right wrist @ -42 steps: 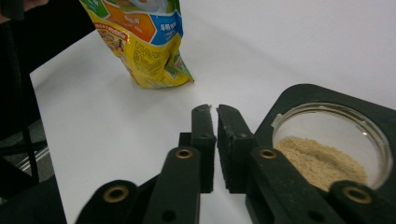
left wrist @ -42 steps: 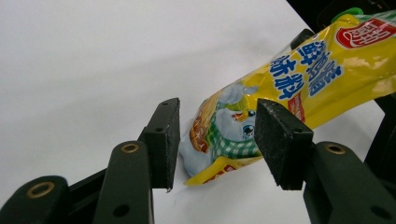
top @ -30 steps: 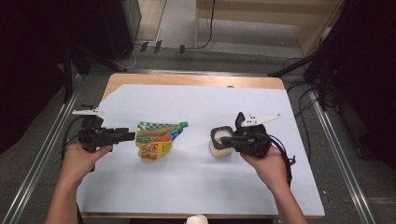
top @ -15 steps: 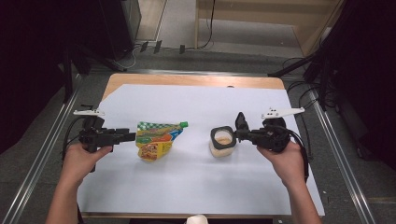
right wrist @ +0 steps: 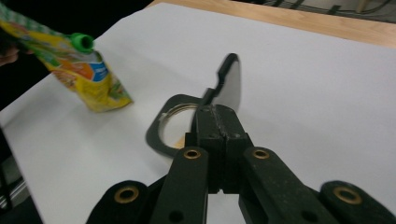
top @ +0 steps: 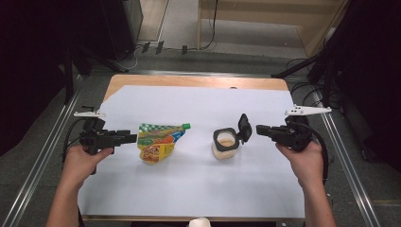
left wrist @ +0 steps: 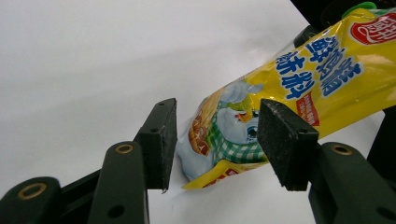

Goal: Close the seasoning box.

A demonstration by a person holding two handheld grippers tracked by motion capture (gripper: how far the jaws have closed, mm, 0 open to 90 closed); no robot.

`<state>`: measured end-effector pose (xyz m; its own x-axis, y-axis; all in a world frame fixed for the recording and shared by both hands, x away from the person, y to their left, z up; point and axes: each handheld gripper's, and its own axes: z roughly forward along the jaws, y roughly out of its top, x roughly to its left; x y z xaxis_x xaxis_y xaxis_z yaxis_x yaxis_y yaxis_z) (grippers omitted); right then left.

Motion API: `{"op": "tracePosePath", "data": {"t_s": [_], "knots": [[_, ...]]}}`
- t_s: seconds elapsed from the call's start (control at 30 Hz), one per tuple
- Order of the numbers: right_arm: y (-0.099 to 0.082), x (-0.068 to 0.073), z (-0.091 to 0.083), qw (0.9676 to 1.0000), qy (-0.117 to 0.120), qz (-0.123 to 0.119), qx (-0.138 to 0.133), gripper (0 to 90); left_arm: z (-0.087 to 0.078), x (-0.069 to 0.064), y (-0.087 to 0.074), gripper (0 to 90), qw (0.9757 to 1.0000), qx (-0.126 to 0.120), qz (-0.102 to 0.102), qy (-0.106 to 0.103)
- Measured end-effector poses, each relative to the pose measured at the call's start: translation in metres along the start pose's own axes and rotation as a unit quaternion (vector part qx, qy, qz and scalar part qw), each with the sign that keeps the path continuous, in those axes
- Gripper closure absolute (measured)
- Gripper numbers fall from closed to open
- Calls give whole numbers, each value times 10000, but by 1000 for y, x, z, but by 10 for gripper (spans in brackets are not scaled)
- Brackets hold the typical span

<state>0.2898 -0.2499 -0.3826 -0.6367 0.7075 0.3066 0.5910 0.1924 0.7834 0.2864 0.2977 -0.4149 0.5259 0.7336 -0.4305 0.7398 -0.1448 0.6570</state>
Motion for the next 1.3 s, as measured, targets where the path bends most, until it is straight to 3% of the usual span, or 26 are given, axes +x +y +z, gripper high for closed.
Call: {"op": "tracePosePath", "data": {"t_s": [0.17, 0.37, 0.53, 1.3], "knots": [[-9, -7, 19, 9997, -75, 213, 114, 900, 0, 0, 0, 493, 10000, 7, -12, -6], [-15, -7, 38, 9994, -49, 242, 225, 900, -2, 1, -1, 486, 10000, -20, -29, 8], [-17, -6, 42, 9994, 9, 308, 183, 900, -2, 2, -1, 483, 10000, 3, -32, 46], [-13, 19, 57, 9998, 101, 74, 122, 900, -3, 4, -2, 474, 9999, 21, -82, 55]]}}
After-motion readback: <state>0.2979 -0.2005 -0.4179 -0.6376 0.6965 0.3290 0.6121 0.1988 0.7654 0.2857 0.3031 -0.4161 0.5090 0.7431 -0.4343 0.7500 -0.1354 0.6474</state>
